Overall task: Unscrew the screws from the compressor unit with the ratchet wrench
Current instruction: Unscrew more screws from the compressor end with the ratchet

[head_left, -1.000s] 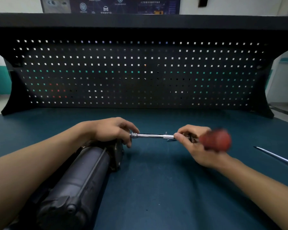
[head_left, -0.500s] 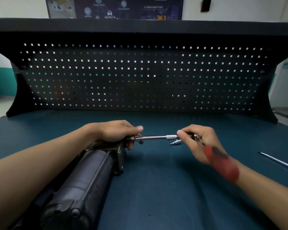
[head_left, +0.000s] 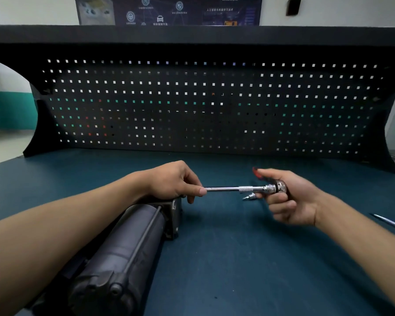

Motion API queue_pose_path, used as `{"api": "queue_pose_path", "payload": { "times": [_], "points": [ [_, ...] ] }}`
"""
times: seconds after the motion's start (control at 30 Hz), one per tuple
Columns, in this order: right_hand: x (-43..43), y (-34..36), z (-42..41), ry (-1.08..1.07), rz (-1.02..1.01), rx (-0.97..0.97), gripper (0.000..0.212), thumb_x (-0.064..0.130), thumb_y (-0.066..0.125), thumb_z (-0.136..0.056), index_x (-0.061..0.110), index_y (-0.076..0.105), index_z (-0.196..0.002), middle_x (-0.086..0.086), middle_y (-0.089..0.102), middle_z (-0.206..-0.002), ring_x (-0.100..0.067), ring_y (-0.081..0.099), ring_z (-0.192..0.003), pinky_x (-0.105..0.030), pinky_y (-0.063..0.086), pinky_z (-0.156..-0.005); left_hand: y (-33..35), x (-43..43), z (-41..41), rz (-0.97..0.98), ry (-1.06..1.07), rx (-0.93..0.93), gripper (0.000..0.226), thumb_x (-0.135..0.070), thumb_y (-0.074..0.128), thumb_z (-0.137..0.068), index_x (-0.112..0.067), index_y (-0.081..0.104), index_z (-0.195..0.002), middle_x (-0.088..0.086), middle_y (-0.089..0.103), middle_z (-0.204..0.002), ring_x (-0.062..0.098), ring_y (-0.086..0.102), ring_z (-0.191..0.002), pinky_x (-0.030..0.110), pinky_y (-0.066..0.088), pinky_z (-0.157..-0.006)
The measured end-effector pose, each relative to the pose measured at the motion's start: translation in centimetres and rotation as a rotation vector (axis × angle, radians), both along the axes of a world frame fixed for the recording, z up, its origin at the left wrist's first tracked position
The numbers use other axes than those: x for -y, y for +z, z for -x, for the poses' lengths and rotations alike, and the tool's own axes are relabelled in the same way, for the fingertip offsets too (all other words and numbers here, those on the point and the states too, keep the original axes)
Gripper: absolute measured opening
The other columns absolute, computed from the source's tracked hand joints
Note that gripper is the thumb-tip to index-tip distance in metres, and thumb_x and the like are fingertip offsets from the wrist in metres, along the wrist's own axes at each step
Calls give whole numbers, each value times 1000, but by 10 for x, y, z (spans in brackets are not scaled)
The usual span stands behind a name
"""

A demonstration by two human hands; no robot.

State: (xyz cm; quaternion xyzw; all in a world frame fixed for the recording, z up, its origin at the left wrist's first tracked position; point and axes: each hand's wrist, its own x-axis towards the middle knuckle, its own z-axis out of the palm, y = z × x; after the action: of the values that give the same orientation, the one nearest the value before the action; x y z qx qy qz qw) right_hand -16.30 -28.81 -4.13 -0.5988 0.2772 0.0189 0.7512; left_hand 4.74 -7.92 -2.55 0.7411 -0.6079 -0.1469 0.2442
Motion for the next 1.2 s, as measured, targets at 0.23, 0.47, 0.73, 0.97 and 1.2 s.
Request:
{"api": "queue_pose_path", "payload": {
  "times": [0.23,0.47,0.73,0.97,1.2],
  "points": [
    [-9,-19,5,-115,248,155,38,48,67,-84,15,57,-70,-1,38,-45,-13,31,-35,-23,25,-40,-4,-1,-2,10,5,7,25,-42,71,-89,-35,72,-65,-14,67,-65,-2,48,-54,9,36,-55],
    [-16,-40,11,-287,752,423,42,37,69,-91,-3,62,-80,-2,49,-51,-16,44,-46,-25,37,-43,-2,-3,8,-25,66,-59,61,-62,35,-99,-24,75,-75,-7,72,-72,4,52,-63,22,44,-69],
    [-25,-42,14,-336,1177,690,21,29,69,-88,17,70,-70,-10,57,-60,-20,50,-57,-28,40,-57,1,-5,8,-53,84,-110,77,-66,17,-99,-18,76,-92,2,75,-83,9,56,-73,29,46,-83],
    [-25,-42,12,-362,1515,726,15,11,67,-92,10,70,-77,4,62,-69,-10,56,-70,-7,36,-64,-1,-5,6,-91,61,-90,63,-62,31,-101,-22,78,-89,-1,75,-81,6,52,-69,24,45,-75],
    [-24,-41,12,-318,1304,617,29,39,59,-93,19,68,-73,2,58,-63,-10,52,-59,-12,37,-57,-1,-1,1,-86,53,-25,39,-54,58,-94,-20,75,-85,-4,75,-74,1,56,-61,10,41,-58]
  ]
}}
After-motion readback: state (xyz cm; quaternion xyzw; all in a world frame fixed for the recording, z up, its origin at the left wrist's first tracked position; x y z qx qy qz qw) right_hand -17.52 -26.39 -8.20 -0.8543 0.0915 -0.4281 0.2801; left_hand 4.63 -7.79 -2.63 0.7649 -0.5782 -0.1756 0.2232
